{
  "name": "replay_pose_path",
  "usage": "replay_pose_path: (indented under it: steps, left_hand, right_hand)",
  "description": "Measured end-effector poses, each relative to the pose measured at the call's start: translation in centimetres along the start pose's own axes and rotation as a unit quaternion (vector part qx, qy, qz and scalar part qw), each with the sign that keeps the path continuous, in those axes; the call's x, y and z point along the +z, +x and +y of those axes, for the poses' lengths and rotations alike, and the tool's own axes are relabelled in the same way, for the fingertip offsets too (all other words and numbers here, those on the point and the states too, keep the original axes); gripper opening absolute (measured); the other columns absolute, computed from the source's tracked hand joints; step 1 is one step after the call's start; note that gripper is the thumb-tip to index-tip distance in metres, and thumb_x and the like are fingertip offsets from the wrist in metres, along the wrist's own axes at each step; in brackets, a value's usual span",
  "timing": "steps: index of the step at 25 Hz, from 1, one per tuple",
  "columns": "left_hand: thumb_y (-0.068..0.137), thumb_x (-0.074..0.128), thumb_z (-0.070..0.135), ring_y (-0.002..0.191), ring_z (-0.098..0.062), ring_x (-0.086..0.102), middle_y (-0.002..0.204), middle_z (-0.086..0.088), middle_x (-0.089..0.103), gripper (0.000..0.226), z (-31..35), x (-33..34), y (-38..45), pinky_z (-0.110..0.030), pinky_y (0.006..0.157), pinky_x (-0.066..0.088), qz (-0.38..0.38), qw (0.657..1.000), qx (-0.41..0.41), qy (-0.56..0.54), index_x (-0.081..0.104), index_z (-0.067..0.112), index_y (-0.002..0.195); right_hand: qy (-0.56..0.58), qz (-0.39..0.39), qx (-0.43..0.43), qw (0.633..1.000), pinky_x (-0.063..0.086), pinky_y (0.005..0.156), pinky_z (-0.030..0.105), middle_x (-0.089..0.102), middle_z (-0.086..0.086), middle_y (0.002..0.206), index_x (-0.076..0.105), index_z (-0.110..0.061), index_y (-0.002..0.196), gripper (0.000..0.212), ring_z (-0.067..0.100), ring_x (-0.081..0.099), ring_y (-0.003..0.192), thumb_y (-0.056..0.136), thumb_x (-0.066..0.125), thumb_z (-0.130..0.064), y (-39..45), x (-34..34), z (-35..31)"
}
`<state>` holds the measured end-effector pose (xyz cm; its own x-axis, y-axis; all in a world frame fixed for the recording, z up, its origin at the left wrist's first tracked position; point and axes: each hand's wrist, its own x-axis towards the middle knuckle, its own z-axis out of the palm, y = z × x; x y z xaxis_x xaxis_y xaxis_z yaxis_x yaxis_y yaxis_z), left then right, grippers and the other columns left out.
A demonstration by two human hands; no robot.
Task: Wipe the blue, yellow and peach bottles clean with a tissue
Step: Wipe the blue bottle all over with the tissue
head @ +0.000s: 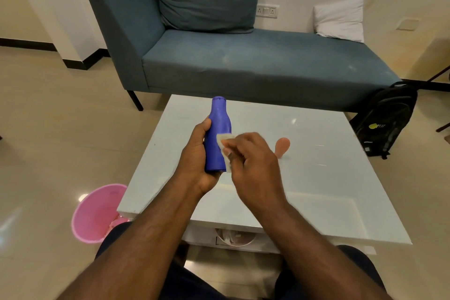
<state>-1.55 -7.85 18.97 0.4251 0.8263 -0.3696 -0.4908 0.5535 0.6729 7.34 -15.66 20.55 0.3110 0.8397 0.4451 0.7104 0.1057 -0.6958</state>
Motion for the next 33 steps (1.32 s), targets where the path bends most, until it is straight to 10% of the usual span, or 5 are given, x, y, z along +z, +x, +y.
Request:
replay_pose_path:
  steps: [33]
  left_hand:
    - [0.084, 0.059, 0.046, 0.091, -0.027, 0.070, 0.117, -0.011, 0.072, 0.056, -3.3, -0.9, -1.6, -0.038, 0.074, 0.060, -0.055, 0.989, 0.023, 0.137, 0.060, 0.019, 0.133]
  right_hand:
    - [0.030, 0.075, 0.058, 0.995, 0.047, 0.074, 0.011, 0.063, -0.005, 0.099, 0.067, -0.012, 0.102, 0.015, 0.008, 0.059, 0.083, 0.091, 0.063, -0.020, 3.3, -1.8, 1.7]
